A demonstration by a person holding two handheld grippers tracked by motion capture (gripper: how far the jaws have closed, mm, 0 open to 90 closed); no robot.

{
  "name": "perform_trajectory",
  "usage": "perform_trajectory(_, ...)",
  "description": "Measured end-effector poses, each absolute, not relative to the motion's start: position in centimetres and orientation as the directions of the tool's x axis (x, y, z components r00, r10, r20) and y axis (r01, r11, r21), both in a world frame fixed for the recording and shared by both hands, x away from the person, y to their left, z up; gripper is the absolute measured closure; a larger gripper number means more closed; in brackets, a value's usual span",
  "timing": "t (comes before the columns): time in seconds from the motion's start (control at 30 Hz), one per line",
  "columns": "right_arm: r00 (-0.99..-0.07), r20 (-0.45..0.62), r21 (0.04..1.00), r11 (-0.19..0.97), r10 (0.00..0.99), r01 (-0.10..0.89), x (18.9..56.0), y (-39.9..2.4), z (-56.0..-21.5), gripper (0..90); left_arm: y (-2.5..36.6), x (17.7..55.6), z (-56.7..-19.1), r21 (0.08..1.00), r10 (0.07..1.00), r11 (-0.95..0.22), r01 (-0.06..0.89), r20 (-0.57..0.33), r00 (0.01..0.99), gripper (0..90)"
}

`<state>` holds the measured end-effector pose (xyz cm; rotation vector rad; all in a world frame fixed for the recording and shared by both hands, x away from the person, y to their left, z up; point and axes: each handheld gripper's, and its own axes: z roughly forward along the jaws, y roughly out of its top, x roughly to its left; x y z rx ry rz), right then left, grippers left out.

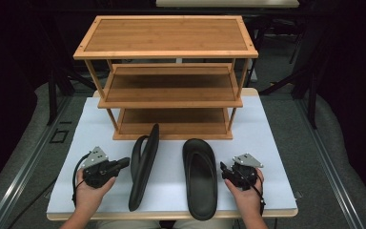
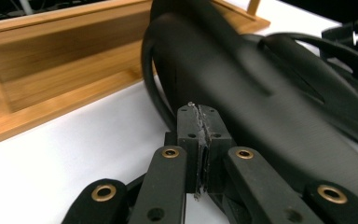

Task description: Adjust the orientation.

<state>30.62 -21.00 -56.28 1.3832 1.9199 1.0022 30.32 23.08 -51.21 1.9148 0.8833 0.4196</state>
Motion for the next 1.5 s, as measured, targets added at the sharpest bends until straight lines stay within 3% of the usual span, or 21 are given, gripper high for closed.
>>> perform_trajectory(0.3, -0.307, -0.017, 0.827, 0.186, 0.951, 0.531, 30.6, -21.0, -56.2, 40.3, 22.1, 30.5, -52.2, 0.849, 0.724, -0.321, 0.419, -0.066, 0.687, 85.6)
perform_trajectory(0.67, -0.305, -0.016, 0.831, 0.182, 0.952, 0.525, 30.6, -21.0, -56.2, 40.3, 19.4, 30.9, -52.3, 0.847, 0.675, -0.288, 0.446, -0.151, 0.722, 55.8)
perform_trajectory(0.9, -0.304, -0.003, 0.832, 0.171, 0.953, 0.527, 30.5, -21.2, -56.2, 40.3, 17.6, 31.3, -53.6, 0.818, 0.656, -0.318, 0.48, -0.175, 0.734, 48.0)
perform_trajectory(1.07, -0.309, -0.002, 0.833, 0.172, 0.951, 0.526, 30.6, -21.2, -56.2, 40.3, 17.7, 31.4, -54.4, 0.799, 0.667, -0.309, 0.516, -0.204, 0.716, 48.7)
perform_trajectory(1.5, -0.312, 0.003, 0.83, 0.171, 0.95, 0.53, 30.7, -21.2, -56.3, 40.3, 18.4, 31.1, -54.9, 0.794, 0.668, -0.286, 0.536, -0.236, 0.706, 64.0)
